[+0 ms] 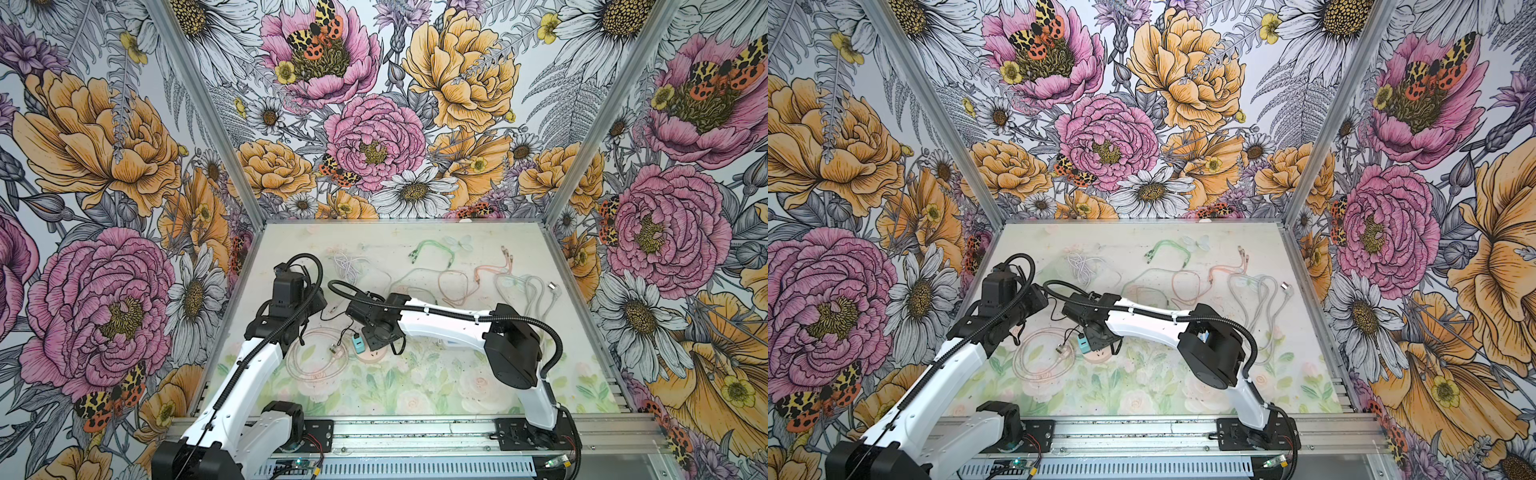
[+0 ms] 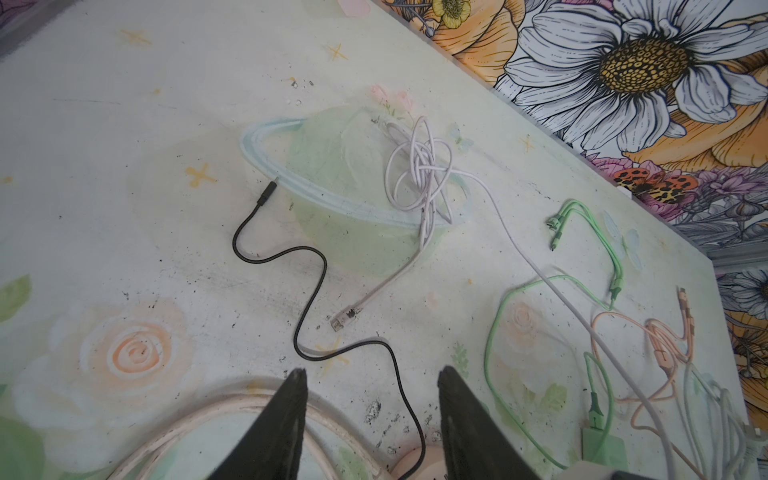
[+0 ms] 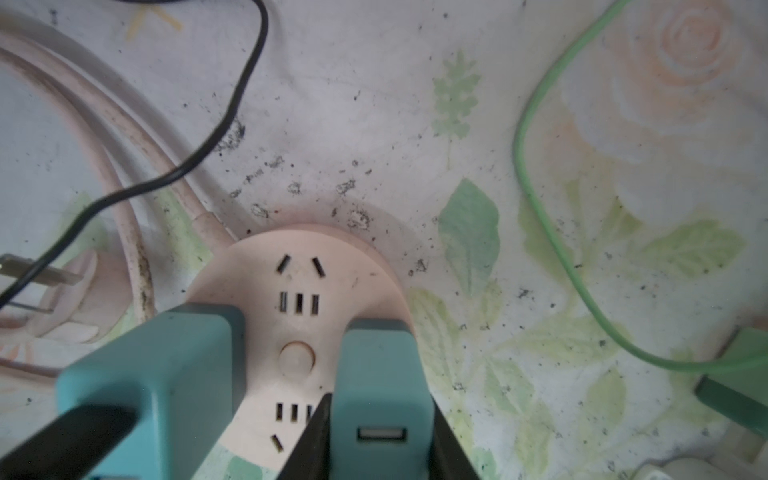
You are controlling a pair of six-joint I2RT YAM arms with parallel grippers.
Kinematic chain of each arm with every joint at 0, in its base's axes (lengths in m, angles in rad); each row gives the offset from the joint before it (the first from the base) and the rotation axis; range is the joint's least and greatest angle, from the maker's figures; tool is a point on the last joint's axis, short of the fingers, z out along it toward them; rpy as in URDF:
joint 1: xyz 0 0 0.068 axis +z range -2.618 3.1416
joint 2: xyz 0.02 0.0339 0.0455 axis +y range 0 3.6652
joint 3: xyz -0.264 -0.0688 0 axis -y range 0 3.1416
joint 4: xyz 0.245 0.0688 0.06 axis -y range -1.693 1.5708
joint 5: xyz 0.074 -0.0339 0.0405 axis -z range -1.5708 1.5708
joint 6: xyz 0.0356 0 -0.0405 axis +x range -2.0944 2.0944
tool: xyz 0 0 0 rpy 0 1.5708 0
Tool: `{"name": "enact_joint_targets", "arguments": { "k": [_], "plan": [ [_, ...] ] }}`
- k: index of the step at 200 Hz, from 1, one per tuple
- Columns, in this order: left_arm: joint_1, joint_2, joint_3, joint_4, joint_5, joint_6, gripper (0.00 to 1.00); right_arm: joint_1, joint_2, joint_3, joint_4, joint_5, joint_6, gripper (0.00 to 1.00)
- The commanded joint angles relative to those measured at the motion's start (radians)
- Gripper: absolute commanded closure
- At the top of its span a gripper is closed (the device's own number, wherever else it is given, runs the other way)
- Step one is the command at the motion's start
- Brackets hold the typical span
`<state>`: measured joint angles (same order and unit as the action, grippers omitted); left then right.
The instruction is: Insert the plug
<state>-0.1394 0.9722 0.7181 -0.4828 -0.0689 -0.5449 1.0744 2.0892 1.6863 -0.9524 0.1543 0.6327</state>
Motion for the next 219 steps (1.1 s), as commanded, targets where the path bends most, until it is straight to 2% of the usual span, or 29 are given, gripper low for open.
{"name": "enact_joint_targets", "arguments": {
  "k": [1,43,76,108,151,186,219],
  "plan": [
    [0.01,-0.026,0.023,-0.01,0.011,-0.01,0.47,-0.003,-0.008,0.014,-0.074,-0.005,-0.028,0.65],
    [0.008,-0.03,0.03,-0.017,0.011,-0.009,0.47,-0.003,-0.033,0.036,-0.072,-0.015,-0.036,0.61],
    [0.009,-0.023,0.04,-0.025,0.014,-0.007,0.47,0.001,-0.067,0.018,-0.059,-0.068,-0.061,0.57],
    [0.004,-0.009,0.064,-0.049,0.013,0.008,0.47,0.004,-0.167,-0.065,-0.003,-0.117,-0.089,0.53],
    [-0.038,0.012,0.109,-0.084,0.015,0.024,0.47,-0.011,-0.333,-0.17,0.004,-0.073,-0.133,0.49],
    [-0.166,0.066,0.186,-0.119,-0.024,0.045,0.47,-0.122,-0.513,-0.284,0.012,-0.002,-0.149,0.49],
    [-0.319,0.184,0.294,-0.139,-0.054,0.049,0.47,-0.331,-0.675,-0.416,0.041,0.022,-0.142,0.49]
  ]
}}
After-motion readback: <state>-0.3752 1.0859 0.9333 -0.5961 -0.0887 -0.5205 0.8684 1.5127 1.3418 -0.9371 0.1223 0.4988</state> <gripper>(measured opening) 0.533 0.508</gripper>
